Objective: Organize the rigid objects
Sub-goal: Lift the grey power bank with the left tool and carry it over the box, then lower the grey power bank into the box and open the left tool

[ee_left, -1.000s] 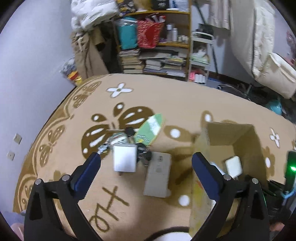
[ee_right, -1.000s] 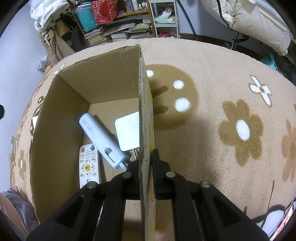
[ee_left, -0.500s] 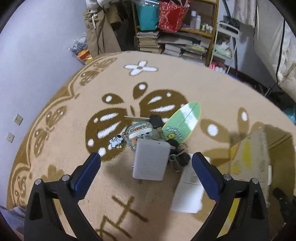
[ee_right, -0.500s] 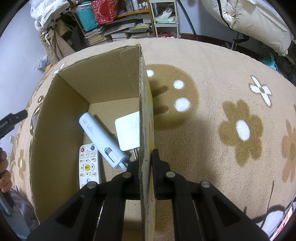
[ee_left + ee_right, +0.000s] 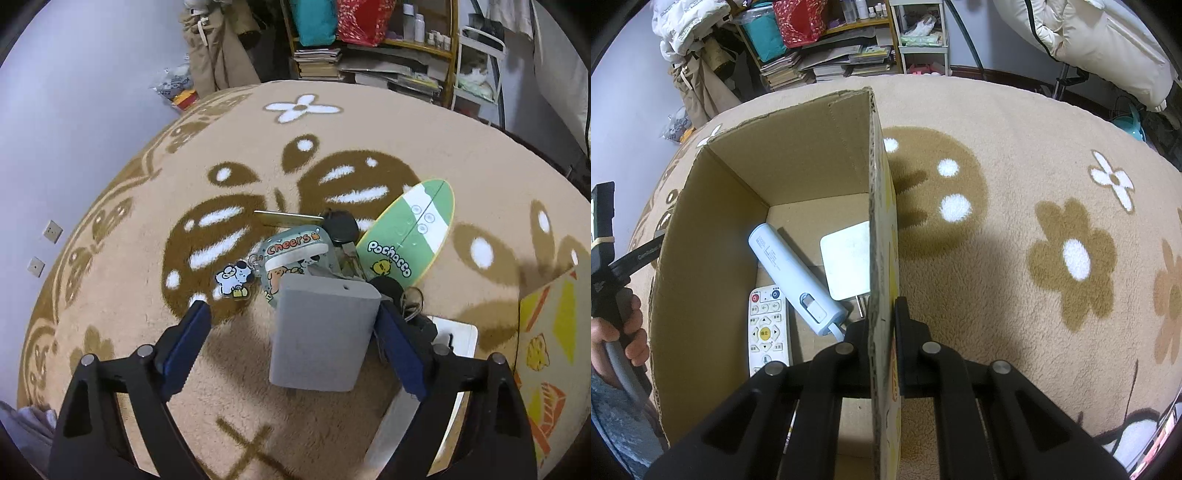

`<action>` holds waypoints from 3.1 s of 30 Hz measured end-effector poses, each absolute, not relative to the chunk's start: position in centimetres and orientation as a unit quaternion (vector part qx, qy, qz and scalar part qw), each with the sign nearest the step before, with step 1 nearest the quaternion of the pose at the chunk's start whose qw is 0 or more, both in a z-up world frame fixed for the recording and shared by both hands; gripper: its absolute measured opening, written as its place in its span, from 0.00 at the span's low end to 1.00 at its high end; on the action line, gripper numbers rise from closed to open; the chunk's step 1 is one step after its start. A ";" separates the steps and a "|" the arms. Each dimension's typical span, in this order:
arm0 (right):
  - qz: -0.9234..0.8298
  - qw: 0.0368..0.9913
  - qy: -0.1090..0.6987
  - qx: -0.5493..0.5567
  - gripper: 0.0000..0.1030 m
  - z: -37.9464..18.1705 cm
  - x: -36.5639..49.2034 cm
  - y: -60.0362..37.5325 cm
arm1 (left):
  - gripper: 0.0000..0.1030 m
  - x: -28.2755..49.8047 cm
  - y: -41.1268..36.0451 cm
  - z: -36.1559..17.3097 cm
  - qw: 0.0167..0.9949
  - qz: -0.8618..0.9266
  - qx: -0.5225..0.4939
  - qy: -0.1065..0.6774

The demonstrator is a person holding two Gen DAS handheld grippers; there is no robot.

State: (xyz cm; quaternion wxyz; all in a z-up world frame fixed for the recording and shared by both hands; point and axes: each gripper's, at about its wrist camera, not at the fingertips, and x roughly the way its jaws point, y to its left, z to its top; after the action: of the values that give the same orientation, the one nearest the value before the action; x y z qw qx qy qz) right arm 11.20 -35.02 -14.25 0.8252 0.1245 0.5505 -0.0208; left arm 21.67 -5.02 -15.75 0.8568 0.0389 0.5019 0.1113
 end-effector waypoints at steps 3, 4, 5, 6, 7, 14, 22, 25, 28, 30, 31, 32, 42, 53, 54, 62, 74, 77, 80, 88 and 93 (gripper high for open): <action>-0.021 0.825 0.550 0.124 0.08 -14.2 11.2 -35.0 | 0.78 21.8 -5.2 -16.2 0.857 0.107 0.042 0.502; -0.021 0.825 0.550 0.124 0.08 -14.2 11.2 -35.1 | 0.73 21.9 -5.2 -16.4 0.856 0.104 0.038 0.505; -0.021 0.825 0.551 0.124 0.08 -14.2 11.2 -35.1 | 0.68 21.9 -5.3 -16.6 0.855 0.101 0.034 0.508; -0.021 0.825 0.551 0.124 0.08 -14.2 11.2 -35.0 | 0.65 22.0 -5.3 -16.8 0.854 0.096 0.027 0.510; -0.021 0.825 0.550 0.124 0.08 -14.2 11.2 -35.1 | 0.58 21.9 -5.3 -16.8 0.856 0.090 0.020 0.509; -0.021 0.825 0.550 0.125 0.08 -14.2 11.2 -35.0 | 0.51 21.6 -5.5 -16.7 0.854 0.092 0.005 0.512; -0.021 0.825 0.550 0.124 0.08 -14.3 11.2 -34.9 | 0.50 20.5 -5.3 -15.5 0.857 0.094 0.005 0.507; -0.021 0.825 0.550 0.125 0.08 -14.3 11.2 -34.9 | 0.50 20.1 -5.4 -15.2 0.857 0.093 0.009 0.507; -0.021 0.825 0.550 0.124 0.08 -14.3 11.2 -35.0 | 0.50 19.6 -5.6 -14.8 0.859 0.093 0.018 0.503; -0.021 0.825 0.550 0.127 0.08 -14.4 11.2 -35.0 | 0.50 19.2 -5.7 -14.5 0.862 0.095 0.027 0.497; -0.021 0.825 0.550 0.127 0.08 -14.3 11.2 -35.0 | 0.50 19.0 -5.8 -14.3 0.863 0.094 0.031 0.495; -0.021 0.825 0.550 0.128 0.08 -14.4 11.3 -34.9 | 0.50 18.9 -5.8 -14.1 0.864 0.093 0.033 0.493; -0.021 0.825 0.550 0.127 0.08 -14.4 11.2 -35.0 | 0.50 17.0 -5.9 -11.3 0.874 0.094 0.043 0.475; -0.021 0.825 0.550 0.128 0.08 -14.4 11.2 -35.0 | 0.50 15.3 -8.1 -6.8 0.892 0.062 0.033 0.446; -0.021 0.825 0.550 0.128 0.08 -14.4 11.3 -35.0 | 0.50 15.3 -8.3 -6.4 0.894 0.059 0.032 0.443; -0.021 0.825 0.550 0.127 0.08 -14.4 11.2 -35.0 | 0.50 13.4 -10.5 -1.9 0.918 0.029 0.026 0.394; -0.021 0.825 0.550 0.128 0.08 -14.4 11.2 -35.0 | 0.50 11.5 -17.0 0.4 0.918 -0.071 0.039 0.387; -0.021 0.825 0.550 0.127 0.08 -14.4 11.2 -35.0 | 0.50 11.0 -18.9 0.1 0.913 -0.095 0.050 0.394; -0.021 0.825 0.550 0.128 0.08 -14.4 11.2 -35.0 | 0.50 11.1 -20.4 -0.6 0.904 -0.089 0.068 0.412; -0.021 0.825 0.550 0.128 0.08 -14.4 11.2 -35.0 | 0.50 11.1 -22.3 -2.2 0.890 -0.119 0.067 0.434; -0.021 0.825 0.550 0.128 0.08 -14.4 11.2 -34.9 | 0.50 11.3 -22.7 -3.4 0.881 -0.122 0.068 0.453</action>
State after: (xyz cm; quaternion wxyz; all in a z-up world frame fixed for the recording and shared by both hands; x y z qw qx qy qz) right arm 11.21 -34.92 -14.44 0.8252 0.1277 0.5499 -0.0209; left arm 11.30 -22.73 -3.39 0.8806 0.0684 0.4528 -0.1216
